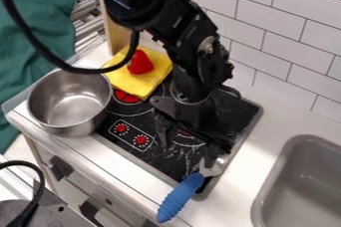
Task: Put the strawberry in to the silver pot
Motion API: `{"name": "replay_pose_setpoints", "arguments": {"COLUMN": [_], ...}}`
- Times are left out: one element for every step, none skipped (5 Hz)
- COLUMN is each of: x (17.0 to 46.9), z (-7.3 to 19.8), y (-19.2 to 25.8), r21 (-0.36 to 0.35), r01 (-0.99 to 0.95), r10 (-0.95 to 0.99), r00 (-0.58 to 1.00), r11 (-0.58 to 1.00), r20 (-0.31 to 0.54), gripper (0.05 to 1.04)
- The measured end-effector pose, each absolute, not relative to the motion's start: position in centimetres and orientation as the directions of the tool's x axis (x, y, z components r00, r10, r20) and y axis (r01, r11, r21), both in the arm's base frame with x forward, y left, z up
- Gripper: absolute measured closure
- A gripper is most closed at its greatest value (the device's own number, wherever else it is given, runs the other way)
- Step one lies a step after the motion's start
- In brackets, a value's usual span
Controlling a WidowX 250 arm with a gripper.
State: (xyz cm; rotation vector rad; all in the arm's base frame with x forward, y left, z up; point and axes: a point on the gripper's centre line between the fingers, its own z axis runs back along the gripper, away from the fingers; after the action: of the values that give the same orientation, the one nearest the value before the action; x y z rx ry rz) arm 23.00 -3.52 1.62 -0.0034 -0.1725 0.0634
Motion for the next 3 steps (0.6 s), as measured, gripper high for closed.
{"name": "replay_pose_setpoints", "arguments": {"x": [22.6,24.9,26.3], "z": [1.1,1.1,1.2], "y": [-3.3,0.5,3.9], "r21": [-0.013,-0.072,-0.121], "r01": [-0.066,-0.12,-0.182], "r10": [0.067,0.13,0.199], "r00": [0.988,0.981,0.969], "r11": [0.998,0.99,0.976], "r20": [0.14,0.144,0.147], "gripper": [0.077,0.077,0.077]}}
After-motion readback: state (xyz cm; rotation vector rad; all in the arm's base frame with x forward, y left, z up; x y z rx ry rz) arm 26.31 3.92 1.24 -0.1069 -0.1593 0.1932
